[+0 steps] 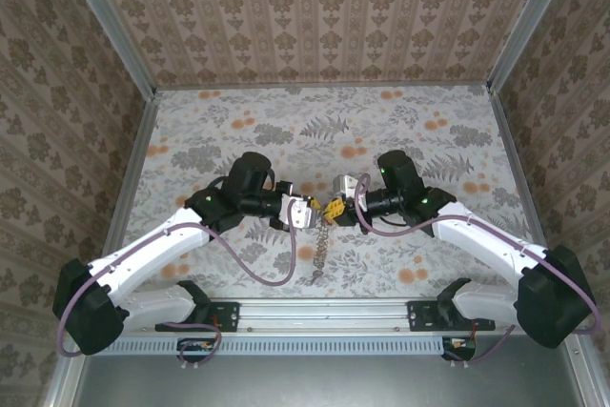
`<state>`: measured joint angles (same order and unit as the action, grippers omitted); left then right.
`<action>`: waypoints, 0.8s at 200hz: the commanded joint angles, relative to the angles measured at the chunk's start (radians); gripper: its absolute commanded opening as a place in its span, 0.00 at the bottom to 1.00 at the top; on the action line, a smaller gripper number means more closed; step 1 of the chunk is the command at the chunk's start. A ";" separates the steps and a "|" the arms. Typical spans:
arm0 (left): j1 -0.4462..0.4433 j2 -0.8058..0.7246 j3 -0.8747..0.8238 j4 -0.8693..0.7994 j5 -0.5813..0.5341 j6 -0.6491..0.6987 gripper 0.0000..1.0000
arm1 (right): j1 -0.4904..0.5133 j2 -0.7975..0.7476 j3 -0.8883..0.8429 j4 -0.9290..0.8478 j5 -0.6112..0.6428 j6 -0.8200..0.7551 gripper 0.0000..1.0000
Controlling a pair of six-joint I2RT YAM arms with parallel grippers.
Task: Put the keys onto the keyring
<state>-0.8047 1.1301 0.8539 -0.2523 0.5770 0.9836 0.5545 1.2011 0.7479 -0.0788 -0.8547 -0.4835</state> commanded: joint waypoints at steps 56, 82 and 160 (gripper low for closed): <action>-0.013 -0.036 -0.052 0.023 -0.001 0.042 0.00 | -0.028 -0.002 0.037 0.077 -0.099 0.081 0.00; -0.014 -0.046 -0.065 0.034 -0.015 0.048 0.00 | -0.037 0.001 0.038 0.083 -0.097 0.101 0.00; -0.017 -0.057 -0.093 0.086 -0.045 0.050 0.00 | -0.050 0.010 0.031 0.114 -0.106 0.148 0.00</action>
<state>-0.8116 1.0889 0.7834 -0.1650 0.5274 1.0080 0.5171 1.2076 0.7506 -0.0494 -0.9089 -0.3740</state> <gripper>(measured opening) 0.047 0.067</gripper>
